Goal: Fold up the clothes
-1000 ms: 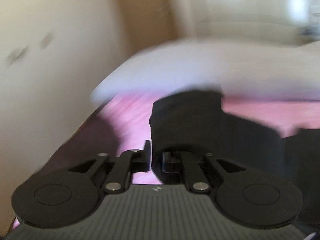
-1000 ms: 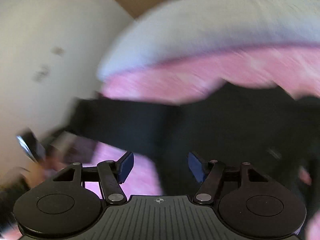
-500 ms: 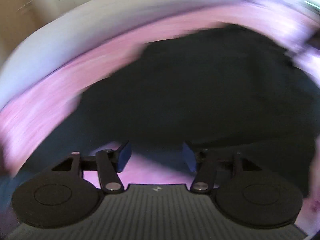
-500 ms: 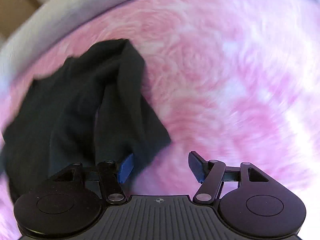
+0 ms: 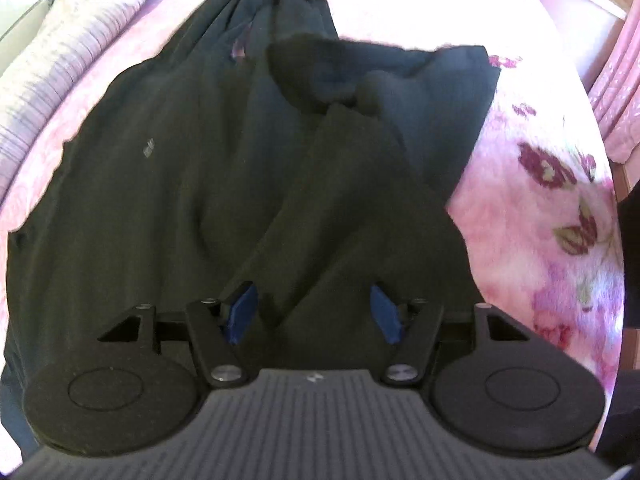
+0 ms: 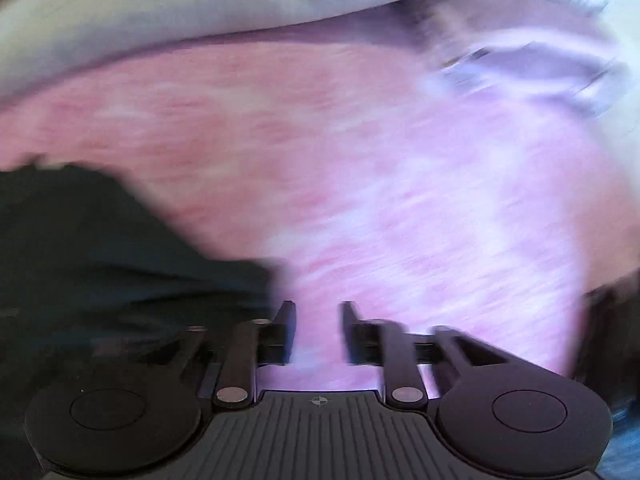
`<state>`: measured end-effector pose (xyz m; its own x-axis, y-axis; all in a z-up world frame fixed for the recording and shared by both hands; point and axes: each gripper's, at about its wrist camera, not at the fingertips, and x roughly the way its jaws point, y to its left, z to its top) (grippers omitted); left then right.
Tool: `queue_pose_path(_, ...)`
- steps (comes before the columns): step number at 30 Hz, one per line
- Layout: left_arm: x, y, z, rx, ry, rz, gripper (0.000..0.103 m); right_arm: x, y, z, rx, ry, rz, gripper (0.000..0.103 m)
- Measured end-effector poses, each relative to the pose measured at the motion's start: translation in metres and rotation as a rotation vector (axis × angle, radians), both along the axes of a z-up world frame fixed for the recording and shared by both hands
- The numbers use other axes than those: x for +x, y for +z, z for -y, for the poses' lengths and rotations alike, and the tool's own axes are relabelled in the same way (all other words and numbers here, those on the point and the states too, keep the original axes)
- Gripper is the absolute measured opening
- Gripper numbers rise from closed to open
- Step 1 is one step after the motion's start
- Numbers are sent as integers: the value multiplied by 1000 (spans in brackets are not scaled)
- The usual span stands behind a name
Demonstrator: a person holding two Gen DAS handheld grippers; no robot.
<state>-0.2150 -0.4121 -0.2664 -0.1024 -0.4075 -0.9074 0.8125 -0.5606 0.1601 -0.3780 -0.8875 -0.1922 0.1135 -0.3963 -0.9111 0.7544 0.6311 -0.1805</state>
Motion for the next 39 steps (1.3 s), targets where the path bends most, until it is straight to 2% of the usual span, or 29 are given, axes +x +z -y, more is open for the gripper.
queue_pose_path(2, 3, -7, 10, 17, -1, 14, 59, 4, 6, -4, -114, 13, -50, 39)
queue_pose_path(3, 4, -8, 9, 25, 4, 14, 59, 2, 8, -14, -116, 15, -23, 43)
queue_pose_path(7, 4, -8, 1, 39, 2, 18, 60, -16, -11, -64, 66, -27, 129, 48)
queue_pose_path(10, 3, -14, -5, 45, -15, 37, 60, -37, -43, -102, 271, -130, 242, 50)
queue_pose_path(11, 3, -17, -6, 48, -16, 38, 57, -41, -56, -110, 312, -172, 265, 50)
queue_pose_path(12, 3, -18, -4, 61, -4, 24, 53, -41, -66, -116, 306, -201, 280, 50)
queue_pose_path(13, 6, -18, 0, 76, 17, 4, 44, -42, -75, -121, 294, -229, 294, 50)
queue_pose_path(14, 9, -15, 3, 75, 43, -3, 25, -44, -73, -126, 231, -254, 300, 50)
queue_pose_path(15, 13, -12, 5, 68, 69, -4, 16, -43, -73, -128, 144, -281, 297, 51)
queue_pose_path(17, 23, -4, 7, 58, 94, -18, 6, -36, -80, -121, 43, -311, 287, 53)
queue_pose_path(20, 26, 4, 0, 42, 69, -14, 3, -27, -91, -99, 28, -286, 313, 54)
queue_pose_path(21, 26, 4, -2, 45, 64, -13, 3, -24, -91, -94, 33, -264, 300, 35)
queue_pose_path(22, 25, 5, -3, 52, 67, -12, 3, -24, -86, -89, 51, -226, 278, 3)
queue_pose_path(23, 25, 6, -3, 57, 75, -15, 3, -23, -78, -84, 64, -175, 247, 3)
queue_pose_path(25, 26, 9, -3, 58, 94, -22, 3, -30, -45, -82, -24, -24, 162, 3)
queue_pose_path(28, 26, 14, -4, 61, 119, -32, 3, -42, 2, -90, -369, 246, -84, 3)
queue_pose_path(31, 26, 19, -7, 66, 128, -31, 3, -60, 5, -104, -625, 463, -258, 4)
queue_pose_path(34, 25, 21, -11, 81, 136, -25, 3, -78, -37, -119, -599, 570, -414, 8)
queue_pose_path(35, 26, 22, -14, 85, 140, -23, 3, -83, -55, -123, -551, 571, -469, 11)
queue_pose_path(36, 26, 24, -16, 89, 144, -20, 3, -88, -62, -127, -509, 535, -483, 16)
queue_pose_path(38, 26, 27, -21, 95, 155, -16, 3, -98, -76, -136, -424, 464, -503, 18)
queue_pose_path(39, 27, 30, -24, 96, 166, -16, 3, -100, -71, -145, -379, 427, -446, 22)
